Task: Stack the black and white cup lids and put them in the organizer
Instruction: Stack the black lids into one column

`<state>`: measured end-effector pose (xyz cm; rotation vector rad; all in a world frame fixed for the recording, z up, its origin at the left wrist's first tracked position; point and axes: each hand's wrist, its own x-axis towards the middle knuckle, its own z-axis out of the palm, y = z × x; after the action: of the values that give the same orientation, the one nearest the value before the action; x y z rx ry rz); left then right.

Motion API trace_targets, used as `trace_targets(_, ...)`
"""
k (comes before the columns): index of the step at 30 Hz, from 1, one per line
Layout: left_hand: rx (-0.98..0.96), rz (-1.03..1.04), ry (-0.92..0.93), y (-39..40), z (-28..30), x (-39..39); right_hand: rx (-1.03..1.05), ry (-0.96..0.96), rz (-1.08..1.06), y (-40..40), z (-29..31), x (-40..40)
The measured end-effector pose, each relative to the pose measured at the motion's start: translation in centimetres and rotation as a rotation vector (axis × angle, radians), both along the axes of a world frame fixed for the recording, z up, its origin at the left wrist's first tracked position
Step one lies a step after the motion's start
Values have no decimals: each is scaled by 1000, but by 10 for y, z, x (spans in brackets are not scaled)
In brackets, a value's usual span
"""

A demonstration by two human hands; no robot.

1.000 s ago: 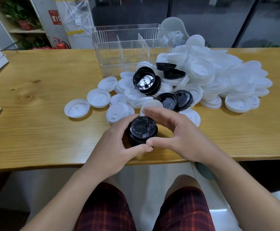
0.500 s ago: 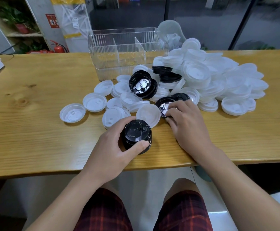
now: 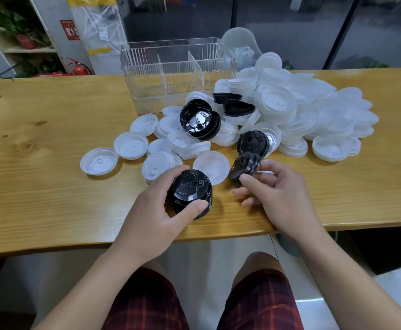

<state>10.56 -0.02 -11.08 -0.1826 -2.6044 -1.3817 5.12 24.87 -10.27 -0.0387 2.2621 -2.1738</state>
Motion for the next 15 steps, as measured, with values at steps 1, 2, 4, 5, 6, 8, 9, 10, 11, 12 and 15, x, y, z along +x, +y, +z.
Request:
trace_targets(1,1,0,-2,0,0,0,43,7,-7,2,0,3)
trace_targets(2,3,-1,-4,0,0,0,104,27,-24,6,-1,5)
trace_targets(4,1,2,-4,0,0,0,267,100,-84,13,-2,8)
trace_targets(5,-4,4,-2,-1,0,0,368,154,-129,17,-2,9)
trace_targets(6,-8,5,0,-1,0,-1,479,216,-179,22,-2,8)
trace_targets(8,-14,8,1,0,0,0,652,315,-253,31,-3,5)
trace_targets(9,-17,12,1,0,0,0,667,345,-257,35,-2,4)
trace_targets(10,-18,16,-1,0,0,0,651,376,-238,37,-1,2)
trace_targets(11,-17,19,-1,0,-1,0,643,406,-205,40,0,0)
trace_targets(12,-18,21,-1,1,-1,0,667,442,-169,43,1,-2)
trace_targets(15,-28,9,-15,0,-1,1,752,456,63,50,3,-9)
